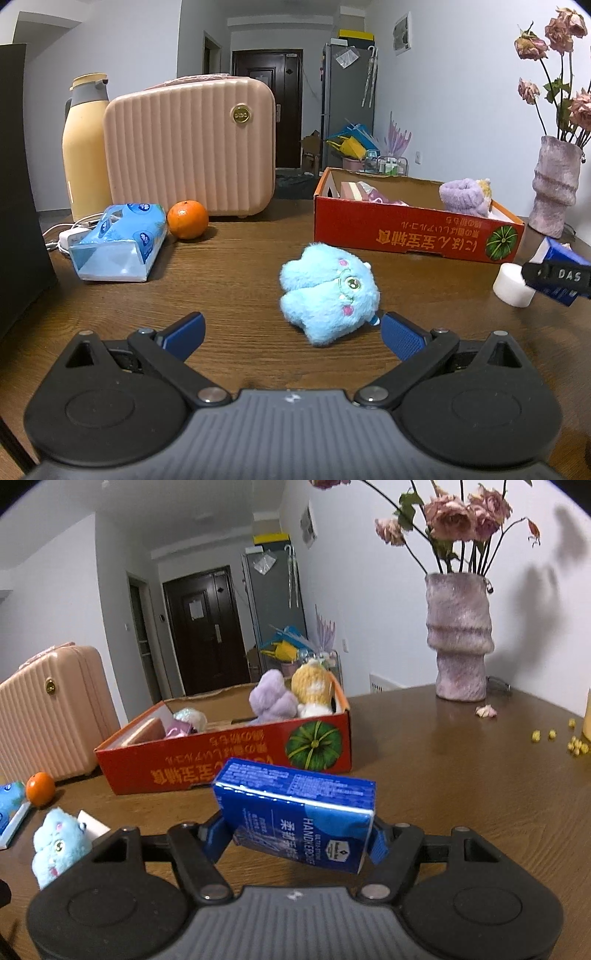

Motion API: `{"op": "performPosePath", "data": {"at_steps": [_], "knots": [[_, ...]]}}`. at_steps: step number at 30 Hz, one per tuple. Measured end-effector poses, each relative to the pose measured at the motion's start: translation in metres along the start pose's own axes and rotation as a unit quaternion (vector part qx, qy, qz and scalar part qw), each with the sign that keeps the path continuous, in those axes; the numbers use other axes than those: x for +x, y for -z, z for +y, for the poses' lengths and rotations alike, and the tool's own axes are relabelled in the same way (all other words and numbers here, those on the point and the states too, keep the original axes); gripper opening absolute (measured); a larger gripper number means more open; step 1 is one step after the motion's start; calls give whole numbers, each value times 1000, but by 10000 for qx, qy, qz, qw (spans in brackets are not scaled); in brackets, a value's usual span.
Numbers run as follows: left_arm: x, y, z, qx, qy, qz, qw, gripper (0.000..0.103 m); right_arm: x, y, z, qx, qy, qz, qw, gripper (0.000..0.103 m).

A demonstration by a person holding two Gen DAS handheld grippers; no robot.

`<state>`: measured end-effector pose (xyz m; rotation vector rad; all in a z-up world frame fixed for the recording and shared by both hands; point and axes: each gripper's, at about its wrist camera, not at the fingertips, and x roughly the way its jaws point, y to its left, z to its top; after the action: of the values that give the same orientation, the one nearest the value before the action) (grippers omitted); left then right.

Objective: Organize soft objects
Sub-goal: 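Lower the left tool onto the light-blue fuzzy plush and close on it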

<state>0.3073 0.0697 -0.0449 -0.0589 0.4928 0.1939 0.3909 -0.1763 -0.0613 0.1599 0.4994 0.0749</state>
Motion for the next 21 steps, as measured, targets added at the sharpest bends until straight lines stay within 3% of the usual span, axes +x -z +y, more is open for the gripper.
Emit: {"op": "performPosePath", "data": {"at_steps": [21], "knots": [[38, -7, -14, 168, 21, 232, 9996, 103, 9, -11, -23, -433, 47, -362, 9984, 70]]}}
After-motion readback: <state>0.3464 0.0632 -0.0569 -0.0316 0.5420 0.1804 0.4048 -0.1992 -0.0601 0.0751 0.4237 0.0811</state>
